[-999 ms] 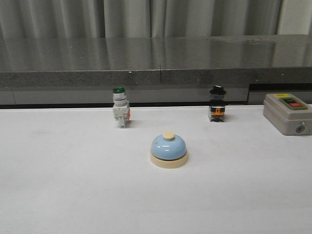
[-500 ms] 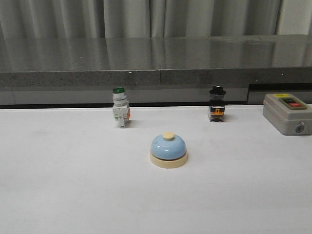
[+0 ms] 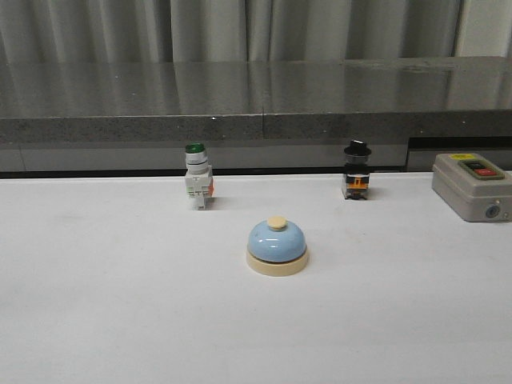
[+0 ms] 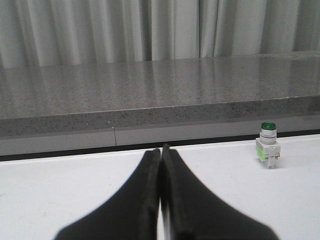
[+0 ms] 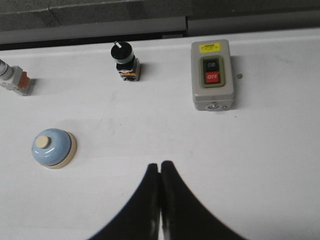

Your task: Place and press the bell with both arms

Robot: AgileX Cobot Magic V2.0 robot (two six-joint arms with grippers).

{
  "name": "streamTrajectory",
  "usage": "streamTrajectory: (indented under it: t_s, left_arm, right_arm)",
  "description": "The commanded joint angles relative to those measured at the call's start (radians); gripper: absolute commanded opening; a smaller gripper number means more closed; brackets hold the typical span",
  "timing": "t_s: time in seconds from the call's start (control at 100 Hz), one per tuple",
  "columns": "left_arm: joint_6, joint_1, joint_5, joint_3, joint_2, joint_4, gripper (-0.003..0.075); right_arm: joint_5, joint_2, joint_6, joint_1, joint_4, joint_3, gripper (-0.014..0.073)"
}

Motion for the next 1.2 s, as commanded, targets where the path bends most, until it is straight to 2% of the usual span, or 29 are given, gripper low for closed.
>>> streamTrajectory:
  t_s: [0.0,0.27,0.69,0.909,1.189]
  left_arm:
    - [-0.01,0.001,-0.086,0.04,-0.026,0.0,-0.002]
    - [-0.01,0.001,-0.086,0.04,-0.026,0.0,-0.002]
    - [-0.01,0.001,-0.086,0.04,-0.026,0.0,-0.002]
    - [-0.01,0.001,-0.086,0.04,-0.026,0.0,-0.002]
    - [-0.01,0.001,-0.086,0.04,-0.026,0.0,-0.002]
  right_arm:
    - [-0.077,0.048,-0.025,0.014,0.031,-0.042,-0.006]
    - [-0.089,0.285,-0.056,0.165,0.031,-0.149,-0.006]
    - [-0.101,0.701,-0.08,0.36,0.031,-0.412,-0.006]
    - [-0.069,0.844,-0.08,0.421,0.03,-0.521,-0.006]
    - [-0.045,0.93,-0.08,0.46,0.03,-0.581,-0.006]
